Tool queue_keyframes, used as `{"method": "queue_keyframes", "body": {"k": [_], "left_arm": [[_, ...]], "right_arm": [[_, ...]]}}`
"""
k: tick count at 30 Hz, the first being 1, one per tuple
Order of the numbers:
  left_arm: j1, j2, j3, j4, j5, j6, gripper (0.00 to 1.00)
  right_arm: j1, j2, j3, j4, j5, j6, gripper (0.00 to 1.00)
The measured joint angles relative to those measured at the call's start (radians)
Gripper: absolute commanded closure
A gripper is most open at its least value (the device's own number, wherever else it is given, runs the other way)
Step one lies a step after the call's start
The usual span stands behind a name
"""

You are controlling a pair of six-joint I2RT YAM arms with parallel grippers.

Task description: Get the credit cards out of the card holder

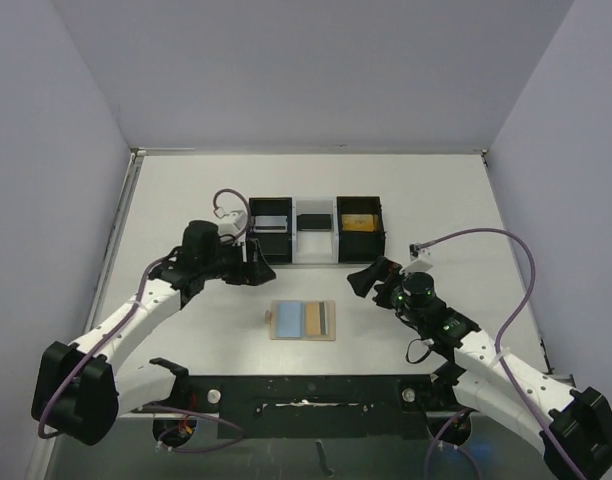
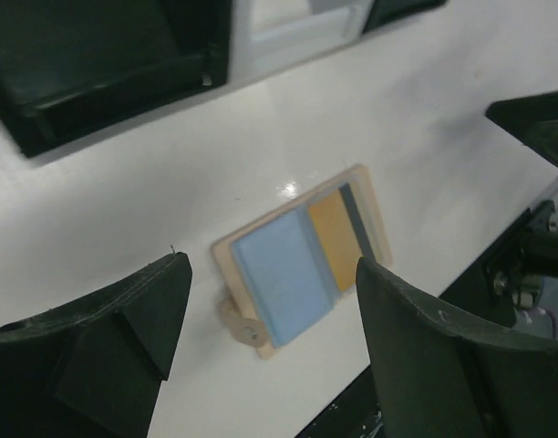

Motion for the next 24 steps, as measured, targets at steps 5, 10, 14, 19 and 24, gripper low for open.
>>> {"method": "queue_keyframes", "body": {"k": [5,10,14,19,24], "left_arm": [[-0.237,0.05,0.0,0.106,-0.042,-0.106,0.35],[-0.342,0.11,-0.012,0.233,-0.015,-0.229,0.44],[-0.347,0.138,-0.075,0.343,0.001,-0.325,0.46],[-0.365,0.184,-0.109,0.38,-0.021,-0.41,0.52],[-0.378,0.256,-0.105,0.374,-0.074,-0.454,0.54]], "right_arm": [[0.077,0.077,0.0,0.004,-0.002,0.072,0.24],[0.17,0.138,0.034,-0.077,0.1,0.166,0.3],[0.245,0.155,0.091,-0.135,0.167,0.203,0.47],[0.247,0.208,0.112,-0.134,0.167,0.21,0.64],[0.248,0.298,0.119,-0.111,0.117,0.211,0.68]]}}
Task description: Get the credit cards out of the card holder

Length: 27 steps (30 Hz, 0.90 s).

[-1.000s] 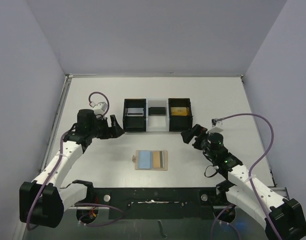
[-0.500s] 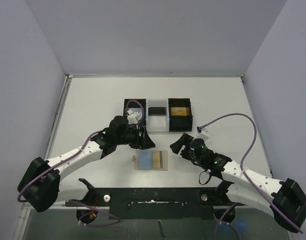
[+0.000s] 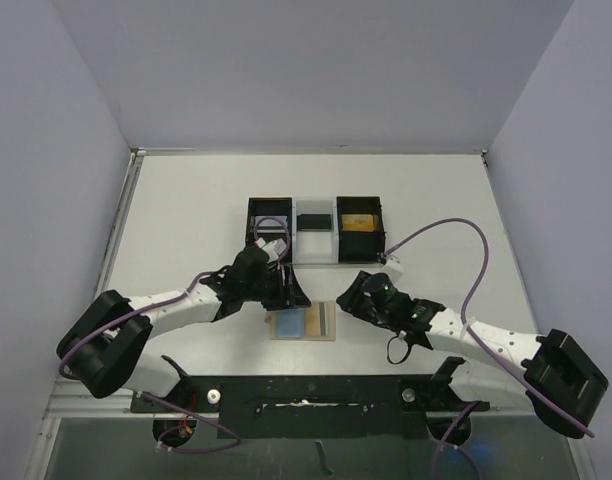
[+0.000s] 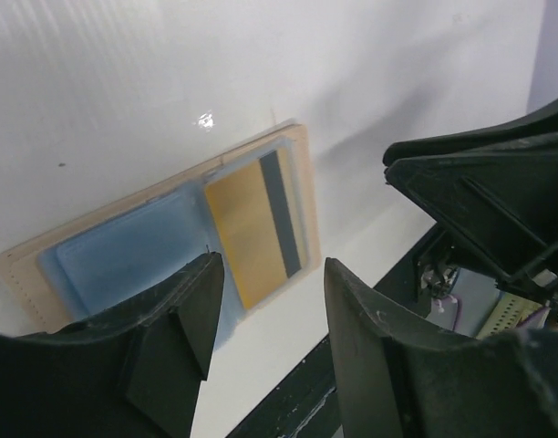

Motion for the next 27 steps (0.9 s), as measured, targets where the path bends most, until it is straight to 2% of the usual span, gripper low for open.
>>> {"method": "queue_keyframes", "body": {"k": [5,11,15,27], "left_arm": [[-0.029,0.045,0.001,-0.027,-0.038,-0.016,0.56],[-0.042,0.047,0.001,-0.026,-0.056,-0.035,0.6],[-0.042,0.049,0.005,-0.029,-0.056,-0.035,0.62],[-0.042,0.102,0.021,-0.028,-0.054,-0.045,0.62]], "right_arm": [[0.0,0.084,0.043,0.015,-0.06,-0.003,0.74],[0.0,0.163,0.077,0.067,-0.13,-0.006,0.76],[0.0,0.219,0.089,0.082,-0.172,0.001,0.82],[-0.021,0.245,0.045,0.084,-0.249,0.09,0.83]]}}
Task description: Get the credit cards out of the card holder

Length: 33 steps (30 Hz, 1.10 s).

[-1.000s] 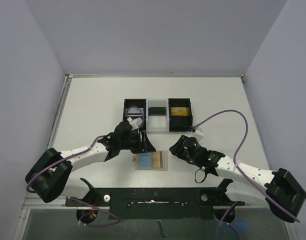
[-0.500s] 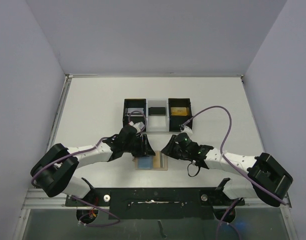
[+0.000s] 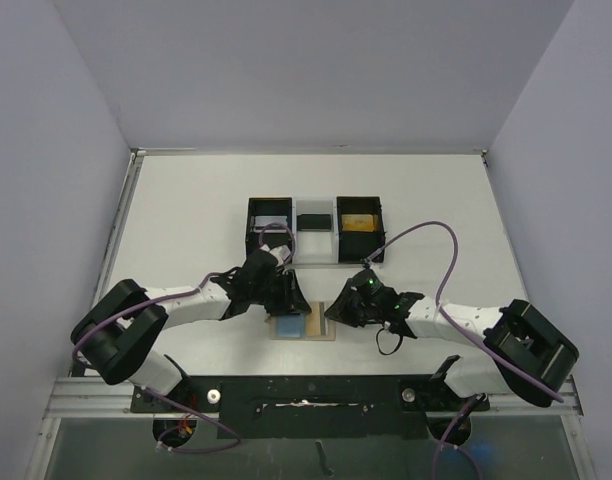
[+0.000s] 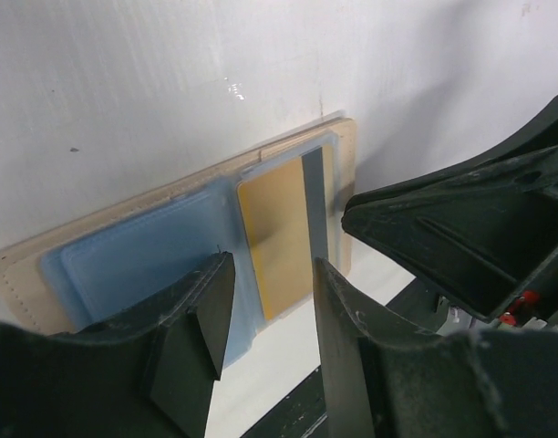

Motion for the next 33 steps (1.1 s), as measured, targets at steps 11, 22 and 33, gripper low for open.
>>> {"method": "queue_keyframes", "body": {"k": [11,22,33], "left_arm": [[-0.011,0.044,0.045,-0.049,-0.023,0.014,0.68],[-0.011,0.045,0.001,-0.011,-0.017,-0.016,0.78],[-0.011,0.038,-0.045,0.047,-0.007,-0.077,0.78]], "right_arm": [[-0.019,0.043,0.0,0.002,-0.034,0.02,0.83],[-0.031,0.058,0.025,-0.022,-0.053,0.006,0.83],[-0.032,0.035,0.111,-0.101,-0.052,-0.05,0.8]]}}
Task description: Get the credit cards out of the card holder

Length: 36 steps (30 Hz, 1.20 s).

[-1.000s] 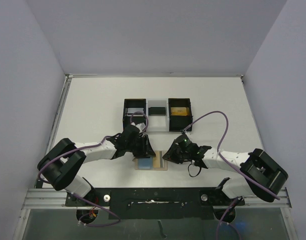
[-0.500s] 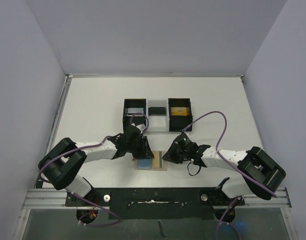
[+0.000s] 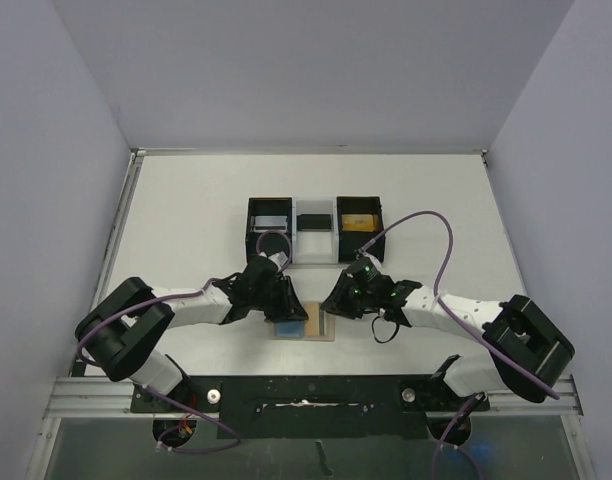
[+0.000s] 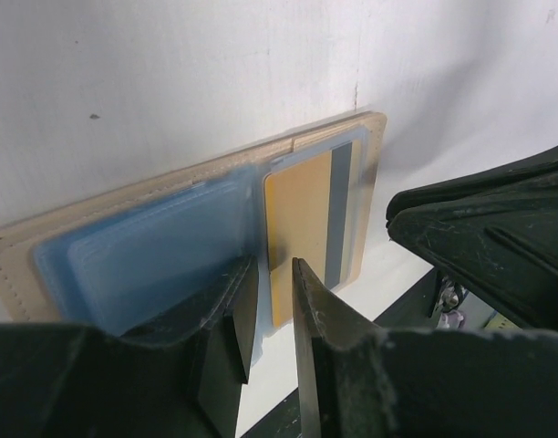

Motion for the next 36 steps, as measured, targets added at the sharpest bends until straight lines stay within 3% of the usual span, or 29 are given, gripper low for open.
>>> {"method": "queue_keyframes", "body": {"k": [16,36], "left_arm": [[0.0,-0.013,-0.014,0.006,-0.006,-0.013,0.79],[-0.001,-0.024,-0.026,0.014,-0.013,-0.015,0.79]], "right_arm": [[0.0,0.109,-0.003,0.096,-0.079,0.007,0.8],[0.0,0.06,0.013,0.012,-0.059,-0.027,0.79]]}}
